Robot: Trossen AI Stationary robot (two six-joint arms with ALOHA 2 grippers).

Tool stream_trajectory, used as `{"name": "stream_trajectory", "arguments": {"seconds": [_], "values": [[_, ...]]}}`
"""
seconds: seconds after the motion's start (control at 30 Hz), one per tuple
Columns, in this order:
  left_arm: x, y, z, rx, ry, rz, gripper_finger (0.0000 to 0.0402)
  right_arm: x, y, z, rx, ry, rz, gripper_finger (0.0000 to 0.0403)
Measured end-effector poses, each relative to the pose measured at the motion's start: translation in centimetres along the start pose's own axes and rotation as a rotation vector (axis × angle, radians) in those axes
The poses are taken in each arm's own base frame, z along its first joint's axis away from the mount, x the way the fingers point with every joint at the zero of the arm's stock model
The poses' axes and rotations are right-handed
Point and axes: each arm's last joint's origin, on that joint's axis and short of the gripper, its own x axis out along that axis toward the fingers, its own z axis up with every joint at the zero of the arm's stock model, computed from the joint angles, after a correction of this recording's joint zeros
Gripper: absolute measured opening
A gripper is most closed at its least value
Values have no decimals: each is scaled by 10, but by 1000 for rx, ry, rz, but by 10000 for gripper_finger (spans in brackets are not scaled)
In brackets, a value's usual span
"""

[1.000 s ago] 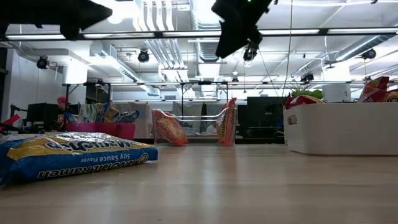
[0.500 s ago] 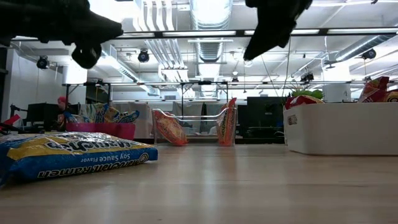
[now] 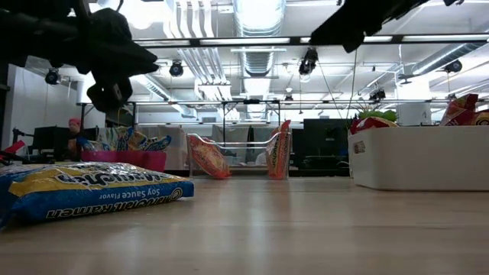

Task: Sort Maruchan noodles
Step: Put the blue noodle pack into the red bin

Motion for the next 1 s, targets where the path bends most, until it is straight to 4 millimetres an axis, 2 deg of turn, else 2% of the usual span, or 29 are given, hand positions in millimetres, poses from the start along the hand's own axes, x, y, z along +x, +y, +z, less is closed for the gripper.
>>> {"name": "stream_trajectory", "arguments": {"seconds": [0.2, 0.33, 0.5, 0.77, 0.87, 1.0], "values": [[12, -8, 3, -11, 149, 0, 41, -23, -5, 6, -51, -148, 1, 98], [22, -16, 8, -86, 271, 66, 41, -37, -8, 12, -89, -205, -7, 98], [33, -26, 10, -215, 520, 201, 41, -48, -10, 16, -124, -249, -16, 98], [54, -40, 0, -378, 772, 386, 45, -41, -9, 8, -165, -194, -13, 98], [61, -41, -2, -425, 827, 469, 64, -37, -8, 7, -198, -195, -17, 98], [71, -39, -9, -452, 867, 556, 111, -37, -8, 7, -207, -199, -18, 98]]}}
